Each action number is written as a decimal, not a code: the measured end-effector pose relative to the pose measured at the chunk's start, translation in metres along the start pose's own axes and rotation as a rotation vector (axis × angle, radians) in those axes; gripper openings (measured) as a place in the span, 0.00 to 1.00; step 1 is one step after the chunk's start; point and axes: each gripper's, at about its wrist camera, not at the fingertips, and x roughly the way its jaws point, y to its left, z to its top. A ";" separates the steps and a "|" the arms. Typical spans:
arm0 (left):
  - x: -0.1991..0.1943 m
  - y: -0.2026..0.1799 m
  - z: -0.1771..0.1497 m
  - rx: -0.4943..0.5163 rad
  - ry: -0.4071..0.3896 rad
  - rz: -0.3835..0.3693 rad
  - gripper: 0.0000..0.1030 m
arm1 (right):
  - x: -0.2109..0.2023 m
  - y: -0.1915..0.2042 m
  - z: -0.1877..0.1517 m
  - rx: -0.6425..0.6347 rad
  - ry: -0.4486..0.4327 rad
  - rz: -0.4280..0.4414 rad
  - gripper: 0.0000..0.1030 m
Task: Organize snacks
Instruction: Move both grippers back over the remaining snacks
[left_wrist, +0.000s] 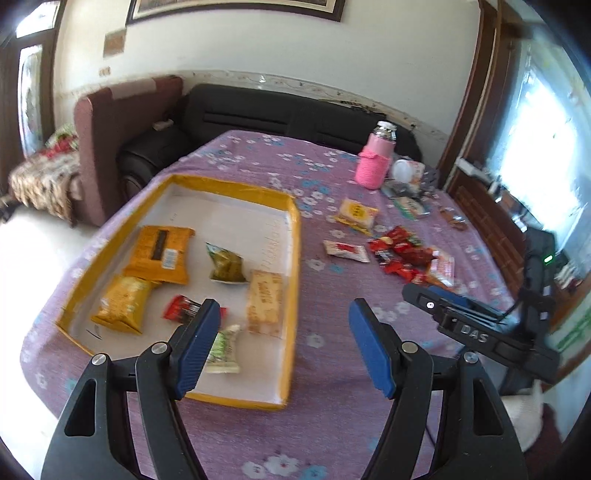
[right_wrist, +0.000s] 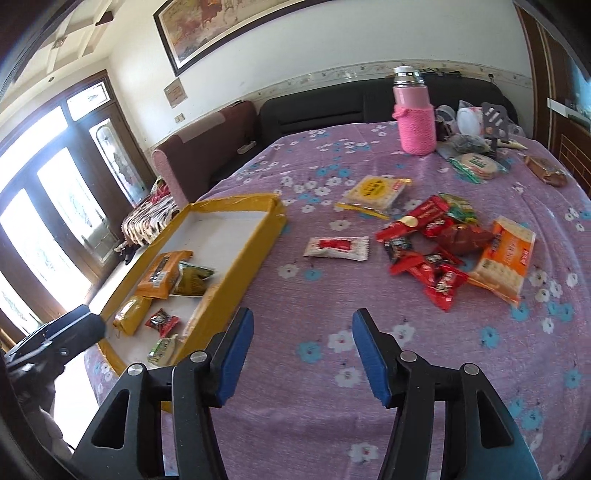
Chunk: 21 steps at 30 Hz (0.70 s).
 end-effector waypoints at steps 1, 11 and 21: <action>-0.001 0.001 0.000 -0.015 0.006 -0.023 0.70 | -0.002 -0.010 0.001 0.013 -0.004 -0.017 0.56; 0.024 -0.009 -0.002 -0.040 0.059 -0.099 0.70 | -0.011 -0.116 0.031 0.219 -0.032 -0.150 0.59; 0.047 -0.021 -0.001 -0.019 0.115 -0.149 0.70 | 0.058 -0.104 0.043 0.134 0.083 -0.120 0.57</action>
